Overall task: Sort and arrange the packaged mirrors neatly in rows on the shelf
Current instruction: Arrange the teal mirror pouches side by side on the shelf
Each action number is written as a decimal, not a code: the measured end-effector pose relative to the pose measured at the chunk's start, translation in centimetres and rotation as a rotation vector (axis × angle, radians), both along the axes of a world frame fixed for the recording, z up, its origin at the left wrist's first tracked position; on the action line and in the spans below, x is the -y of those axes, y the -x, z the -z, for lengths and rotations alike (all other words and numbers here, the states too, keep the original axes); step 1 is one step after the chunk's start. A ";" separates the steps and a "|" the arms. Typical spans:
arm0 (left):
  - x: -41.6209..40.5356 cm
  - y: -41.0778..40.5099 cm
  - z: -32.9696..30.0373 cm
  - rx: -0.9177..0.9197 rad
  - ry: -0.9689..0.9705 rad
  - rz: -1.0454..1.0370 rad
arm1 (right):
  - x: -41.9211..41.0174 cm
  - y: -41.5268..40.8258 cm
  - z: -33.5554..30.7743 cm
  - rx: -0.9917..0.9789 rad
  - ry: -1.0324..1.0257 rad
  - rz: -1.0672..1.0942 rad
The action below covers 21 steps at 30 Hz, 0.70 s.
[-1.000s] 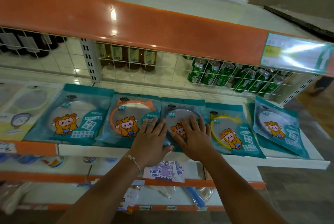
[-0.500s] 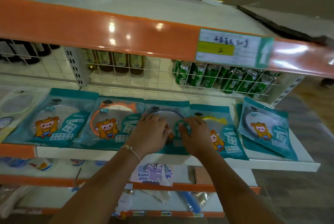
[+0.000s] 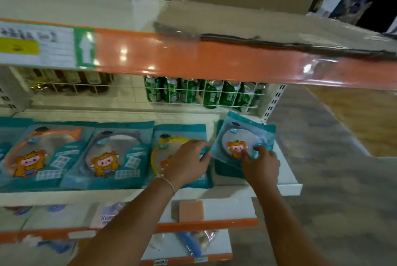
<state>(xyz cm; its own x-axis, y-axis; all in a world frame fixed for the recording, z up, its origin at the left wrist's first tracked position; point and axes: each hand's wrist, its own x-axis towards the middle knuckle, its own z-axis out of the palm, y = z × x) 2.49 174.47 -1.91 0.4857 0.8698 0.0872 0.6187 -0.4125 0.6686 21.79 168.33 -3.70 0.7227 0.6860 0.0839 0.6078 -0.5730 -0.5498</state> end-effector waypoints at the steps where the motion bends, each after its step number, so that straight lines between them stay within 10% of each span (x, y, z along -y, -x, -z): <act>1: 0.3 -1.1 0.1 0.019 0.023 -0.006 | 0.2 -1.2 0.1 -0.034 0.022 0.028; 21: 2.0 -7.2 1.6 -0.289 -0.162 0.236 | -1.7 -9.0 0.5 -0.612 -0.083 0.107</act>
